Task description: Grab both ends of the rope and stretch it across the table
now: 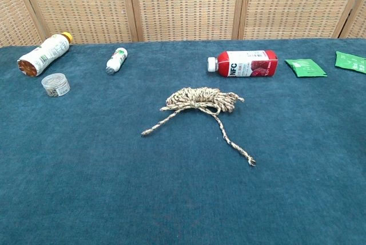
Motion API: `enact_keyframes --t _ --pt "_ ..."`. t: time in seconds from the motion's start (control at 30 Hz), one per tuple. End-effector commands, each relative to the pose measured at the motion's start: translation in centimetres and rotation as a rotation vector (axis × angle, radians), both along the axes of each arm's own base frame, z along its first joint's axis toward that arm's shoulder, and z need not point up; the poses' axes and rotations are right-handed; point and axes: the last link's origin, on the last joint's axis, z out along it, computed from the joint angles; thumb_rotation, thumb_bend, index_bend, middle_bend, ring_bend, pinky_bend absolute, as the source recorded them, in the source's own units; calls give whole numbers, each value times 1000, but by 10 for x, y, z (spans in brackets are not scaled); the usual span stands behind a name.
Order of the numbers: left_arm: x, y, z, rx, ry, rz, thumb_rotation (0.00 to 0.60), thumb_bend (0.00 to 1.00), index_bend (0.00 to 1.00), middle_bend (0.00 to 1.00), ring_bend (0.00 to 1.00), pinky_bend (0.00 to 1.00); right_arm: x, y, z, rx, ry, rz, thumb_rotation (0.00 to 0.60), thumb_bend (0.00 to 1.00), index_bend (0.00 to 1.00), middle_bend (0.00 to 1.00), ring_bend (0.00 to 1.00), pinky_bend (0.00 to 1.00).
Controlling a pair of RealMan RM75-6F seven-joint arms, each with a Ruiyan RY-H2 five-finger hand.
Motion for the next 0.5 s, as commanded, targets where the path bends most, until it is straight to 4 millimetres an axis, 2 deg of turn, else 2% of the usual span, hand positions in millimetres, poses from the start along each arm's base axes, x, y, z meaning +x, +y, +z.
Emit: enact_keyframes --t 0.03,0.3,0.5 --pt "0 1 -1 -2 2 2 600 0 0 0 0 0 -1 0 0 3 0 -3 600 0 84 0 0 0" --pt "2 1 -5 -14 15 -3 600 0 0 0 0 0 1 -3 -4 31 1 8 600 0 96 0 0 0" --pt "3 3 -7 -9 22 3 600 0 0 0 0 0 16 -22 -12 110 7 68 600 0 130 0 0 0"
